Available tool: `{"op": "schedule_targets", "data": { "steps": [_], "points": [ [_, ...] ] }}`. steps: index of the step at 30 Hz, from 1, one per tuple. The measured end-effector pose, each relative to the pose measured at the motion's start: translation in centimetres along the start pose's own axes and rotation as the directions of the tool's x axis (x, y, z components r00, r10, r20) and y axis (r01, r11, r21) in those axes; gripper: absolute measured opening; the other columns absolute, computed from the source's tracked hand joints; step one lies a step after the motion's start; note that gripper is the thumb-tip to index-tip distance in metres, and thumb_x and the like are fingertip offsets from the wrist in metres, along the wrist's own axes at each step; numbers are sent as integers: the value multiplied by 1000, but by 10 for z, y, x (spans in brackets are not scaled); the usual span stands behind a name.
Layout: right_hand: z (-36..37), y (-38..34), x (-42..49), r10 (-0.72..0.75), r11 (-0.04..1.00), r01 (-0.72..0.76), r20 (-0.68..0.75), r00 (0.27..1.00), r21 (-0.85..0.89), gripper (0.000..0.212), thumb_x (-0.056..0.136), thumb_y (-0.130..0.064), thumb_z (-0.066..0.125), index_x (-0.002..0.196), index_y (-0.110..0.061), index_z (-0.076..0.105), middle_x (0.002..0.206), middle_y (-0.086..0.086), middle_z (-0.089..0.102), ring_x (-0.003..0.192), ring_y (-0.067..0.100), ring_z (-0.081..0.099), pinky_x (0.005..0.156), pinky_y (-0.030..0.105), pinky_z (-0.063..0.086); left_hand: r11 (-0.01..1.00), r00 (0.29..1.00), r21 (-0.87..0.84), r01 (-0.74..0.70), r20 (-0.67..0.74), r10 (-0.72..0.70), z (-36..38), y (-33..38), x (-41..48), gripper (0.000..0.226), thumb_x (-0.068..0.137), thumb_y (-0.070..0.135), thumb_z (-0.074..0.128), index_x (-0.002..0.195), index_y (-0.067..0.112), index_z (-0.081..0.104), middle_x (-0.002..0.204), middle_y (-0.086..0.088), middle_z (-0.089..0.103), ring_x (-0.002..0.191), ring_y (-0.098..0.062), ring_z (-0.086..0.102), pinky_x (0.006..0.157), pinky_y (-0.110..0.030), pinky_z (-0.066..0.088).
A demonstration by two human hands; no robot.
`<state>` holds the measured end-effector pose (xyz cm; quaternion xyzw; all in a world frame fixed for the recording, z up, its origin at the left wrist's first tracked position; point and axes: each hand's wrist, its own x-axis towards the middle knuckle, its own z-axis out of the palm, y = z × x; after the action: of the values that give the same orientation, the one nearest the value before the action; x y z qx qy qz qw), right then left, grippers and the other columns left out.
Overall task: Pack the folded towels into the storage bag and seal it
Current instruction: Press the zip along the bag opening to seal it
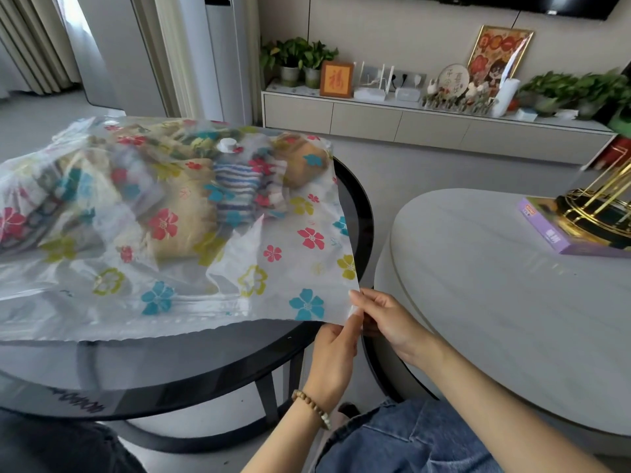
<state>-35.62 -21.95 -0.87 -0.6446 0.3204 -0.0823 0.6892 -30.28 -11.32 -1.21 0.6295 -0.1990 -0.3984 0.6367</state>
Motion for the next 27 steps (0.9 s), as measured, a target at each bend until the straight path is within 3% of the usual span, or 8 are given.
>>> {"op": "schedule_targets", "data": {
  "steps": [5, 10, 16, 19, 22, 23, 25, 27],
  "points": [
    [-1, 1, 1, -21, 997, 22, -15, 1000, 69, 25, 95, -34, 49, 99, -29, 73, 98, 21, 62, 90, 30, 49, 78, 39, 40, 999, 999, -41, -18, -52, 16, -2, -1, 3, 46, 92, 33, 50, 51, 19, 35, 44, 9, 29, 40, -6, 24, 43, -19, 21],
    [1, -2, -2, -5, 998, 7, -28, 1000, 56, 25, 94, -36, 50, 91, -31, 74, 92, 16, 57, 79, 26, 44, 60, 23, 39, 995, 997, -99, 20, -78, -27, -5, 0, 3, 47, 93, 34, 49, 51, 21, 34, 44, 9, 29, 39, -6, 23, 40, -18, 20],
    [9, 5, -11, 38, 999, -43, -142, 989, -31, 34, 96, -43, 43, 96, -25, 72, 75, 13, 49, 64, 19, 44, 54, 22, 36, 995, 995, 29, 95, -12, -95, -5, 8, 4, 45, 94, 40, 42, 55, 18, 35, 45, 9, 31, 37, -2, 27, 39, -16, 23],
    [18, 10, -14, 2, 1000, 1, -190, 982, 15, 31, 96, -40, 44, 94, -30, 72, 88, 21, 67, 78, 25, 55, 67, 33, 46, 992, 993, -32, 120, 1, -120, -2, 14, 4, 36, 93, 38, 47, 63, 18, 44, 49, 6, 33, 39, -2, 29, 39, -17, 25],
    [17, 8, -14, -37, 999, 40, -194, 980, 12, 28, 95, -40, 47, 93, -33, 74, 105, 25, 66, 88, 27, 56, 75, 38, 45, 992, 997, -108, 61, -39, -66, 4, 16, 2, 22, 93, 29, 48, 74, 18, 51, 49, 8, 36, 37, -2, 31, 39, -15, 27],
    [15, 8, -13, -40, 999, 43, -197, 979, 10, 28, 95, -39, 48, 94, -31, 74, 101, 25, 67, 86, 25, 56, 74, 36, 44, 992, 997, -121, 42, -62, -50, 5, 16, 2, 21, 94, 27, 48, 75, 18, 51, 49, 8, 37, 37, -2, 32, 39, -15, 28],
    [11, 5, -13, -38, 998, 47, -209, 977, 40, 28, 96, -34, 48, 93, -24, 73, 70, 12, 67, 67, 13, 55, 63, 25, 42, 989, 992, -148, 26, -120, -44, 3, 16, 4, 26, 94, 27, 47, 70, 16, 49, 46, 10, 36, 35, -1, 31, 38, -15, 28],
    [4, -1, -14, -30, 997, 46, -226, 974, 65, 26, 97, -28, 46, 96, -17, 70, 44, -10, 42, 41, 2, 35, 45, 15, 28, 986, 979, -165, 19, -197, -52, -8, 18, 9, 37, 93, 28, 49, 59, 17, 39, 41, 11, 30, 34, -4, 25, 38, -19, 23]
  ]
}}
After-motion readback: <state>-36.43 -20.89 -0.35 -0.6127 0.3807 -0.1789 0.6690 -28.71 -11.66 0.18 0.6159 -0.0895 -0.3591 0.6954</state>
